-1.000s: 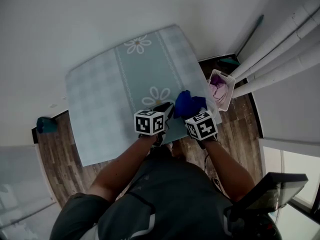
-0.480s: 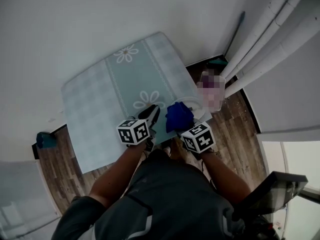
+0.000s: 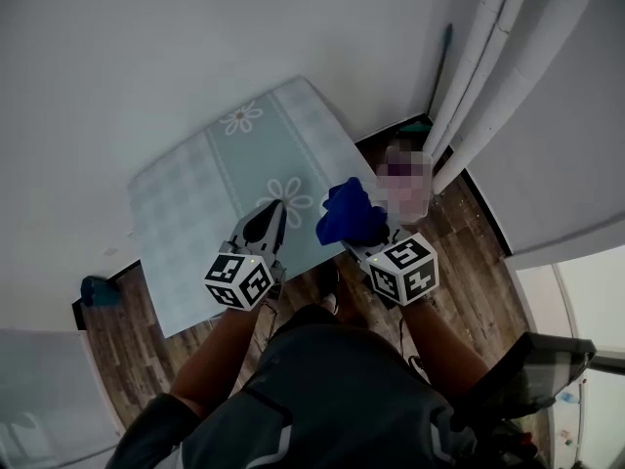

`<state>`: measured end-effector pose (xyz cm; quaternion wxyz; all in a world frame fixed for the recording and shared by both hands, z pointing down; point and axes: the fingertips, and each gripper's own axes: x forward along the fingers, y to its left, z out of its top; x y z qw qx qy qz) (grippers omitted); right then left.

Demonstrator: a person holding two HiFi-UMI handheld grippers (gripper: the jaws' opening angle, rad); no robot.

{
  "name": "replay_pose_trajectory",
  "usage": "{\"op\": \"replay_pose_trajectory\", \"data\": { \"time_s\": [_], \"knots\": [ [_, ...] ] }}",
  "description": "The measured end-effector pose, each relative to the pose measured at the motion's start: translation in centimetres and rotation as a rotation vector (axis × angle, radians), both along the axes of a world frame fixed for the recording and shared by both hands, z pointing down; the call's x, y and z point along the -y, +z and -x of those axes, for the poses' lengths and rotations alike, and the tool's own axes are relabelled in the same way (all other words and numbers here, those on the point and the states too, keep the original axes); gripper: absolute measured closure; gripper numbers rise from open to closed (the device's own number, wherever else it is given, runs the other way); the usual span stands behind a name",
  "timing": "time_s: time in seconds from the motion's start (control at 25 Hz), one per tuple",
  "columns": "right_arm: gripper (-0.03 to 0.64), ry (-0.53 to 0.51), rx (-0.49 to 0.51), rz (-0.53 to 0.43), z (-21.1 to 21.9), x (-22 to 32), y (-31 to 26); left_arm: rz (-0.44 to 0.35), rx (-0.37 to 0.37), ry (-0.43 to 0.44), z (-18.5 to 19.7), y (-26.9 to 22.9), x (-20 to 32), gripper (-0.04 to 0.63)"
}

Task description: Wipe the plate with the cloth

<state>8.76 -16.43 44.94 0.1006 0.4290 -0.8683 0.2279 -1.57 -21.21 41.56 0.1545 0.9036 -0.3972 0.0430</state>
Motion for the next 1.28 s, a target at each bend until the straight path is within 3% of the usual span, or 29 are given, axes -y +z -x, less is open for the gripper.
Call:
{"op": "replay_pose_trajectory", "data": {
  "time_s": [0.12,0.28,0.72,1.0,1.28],
  "knots": [
    [0.488,0.009,0.021,-0.063,-0.6,-1.3,-2.7,-0.085,-0.01,0.013,-0.3,-3.4,-2.3,0.586],
    [0.488,0.017,0.046,-0.136,-1.0,-2.9,-5.9,-0.138,0.001,0.008,0.2,-6.5,-4.7,0.586],
    [0.488,0.1,0.021,-0.235,1.1,-4.2,-10.3,-0.164,0.034,0.013,4.6,-8.9,-7.5,0.586],
    [0.488,0.163,0.009,-0.252,4.9,-4.3,-11.9,-0.173,0.036,0.04,8.4,-10.1,-7.0,0.586],
    [0.489,0.2,-0.029,-0.253,5.9,-5.3,-12.2,-0.177,0.018,0.052,9.8,-10.1,-7.1,0.586]
  ]
}}
